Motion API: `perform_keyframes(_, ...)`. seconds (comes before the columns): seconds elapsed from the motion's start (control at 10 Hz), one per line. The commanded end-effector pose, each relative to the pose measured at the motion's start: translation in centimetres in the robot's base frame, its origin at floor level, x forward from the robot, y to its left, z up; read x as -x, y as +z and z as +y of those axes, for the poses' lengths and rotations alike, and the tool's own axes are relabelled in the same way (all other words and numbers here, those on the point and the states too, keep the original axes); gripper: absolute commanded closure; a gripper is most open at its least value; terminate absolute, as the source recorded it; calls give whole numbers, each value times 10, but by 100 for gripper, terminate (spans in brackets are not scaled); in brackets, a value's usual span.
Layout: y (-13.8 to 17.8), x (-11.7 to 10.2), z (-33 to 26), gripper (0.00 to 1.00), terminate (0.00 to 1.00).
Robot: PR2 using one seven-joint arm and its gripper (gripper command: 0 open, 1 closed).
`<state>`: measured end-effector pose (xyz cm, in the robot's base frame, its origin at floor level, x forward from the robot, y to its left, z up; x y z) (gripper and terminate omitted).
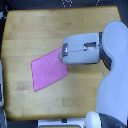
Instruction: Folding a cloth
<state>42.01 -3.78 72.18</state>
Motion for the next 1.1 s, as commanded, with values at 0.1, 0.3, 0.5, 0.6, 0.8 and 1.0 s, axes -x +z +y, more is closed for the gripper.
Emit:
perform_keyframes(0.1,9,-5,2,100,0)
perform_keyframes(0.3,12,-5,3,100,0)
perform_keyframes(0.5,14,-3,4,100,0)
perform_keyframes(0.6,14,-3,4,100,0)
perform_keyframes(0.8,26,-6,-4,100,0)
perform_keyframes(1.0,38,-11,-10,100,0)
